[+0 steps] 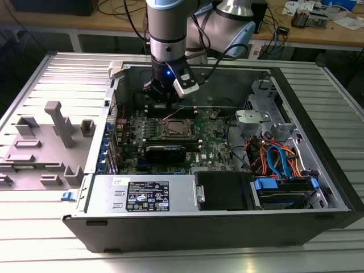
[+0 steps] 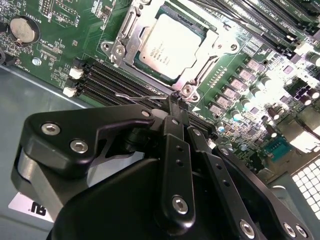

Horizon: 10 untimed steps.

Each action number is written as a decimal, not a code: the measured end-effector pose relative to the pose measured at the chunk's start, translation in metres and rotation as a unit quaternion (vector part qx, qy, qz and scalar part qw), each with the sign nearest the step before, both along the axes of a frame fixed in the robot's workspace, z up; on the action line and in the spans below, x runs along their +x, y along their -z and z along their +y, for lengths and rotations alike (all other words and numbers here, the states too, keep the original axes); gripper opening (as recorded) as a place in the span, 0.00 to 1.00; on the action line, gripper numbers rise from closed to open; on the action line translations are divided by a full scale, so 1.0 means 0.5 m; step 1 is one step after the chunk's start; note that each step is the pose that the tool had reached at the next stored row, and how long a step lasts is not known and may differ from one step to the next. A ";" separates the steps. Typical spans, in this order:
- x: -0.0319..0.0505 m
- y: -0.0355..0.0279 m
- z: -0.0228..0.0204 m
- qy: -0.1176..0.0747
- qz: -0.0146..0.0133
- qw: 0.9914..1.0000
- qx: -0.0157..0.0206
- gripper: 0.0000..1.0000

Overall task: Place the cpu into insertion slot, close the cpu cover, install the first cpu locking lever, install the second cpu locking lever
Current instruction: 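Install the first cpu locking lever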

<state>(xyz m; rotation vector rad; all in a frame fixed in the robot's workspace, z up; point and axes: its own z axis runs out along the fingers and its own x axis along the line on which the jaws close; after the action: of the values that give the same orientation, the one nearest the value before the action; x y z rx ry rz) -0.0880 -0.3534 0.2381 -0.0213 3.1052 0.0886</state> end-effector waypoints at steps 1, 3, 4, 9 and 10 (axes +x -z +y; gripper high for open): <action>0.000 0.000 0.0000 0.000 0.000 1.000 0.000 0.11; 0.000 0.000 0.0000 0.000 0.000 1.000 0.000 0.11; 0.000 0.000 0.0000 0.000 0.000 1.000 0.000 0.11; 0.000 0.001 0.0001 0.000 0.000 1.000 0.000 0.11; 0.000 0.002 0.0001 0.000 0.000 1.000 0.000 0.11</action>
<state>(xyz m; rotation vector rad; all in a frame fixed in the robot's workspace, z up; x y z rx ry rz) -0.0879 -0.3533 0.2369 -0.0210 3.1050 0.0890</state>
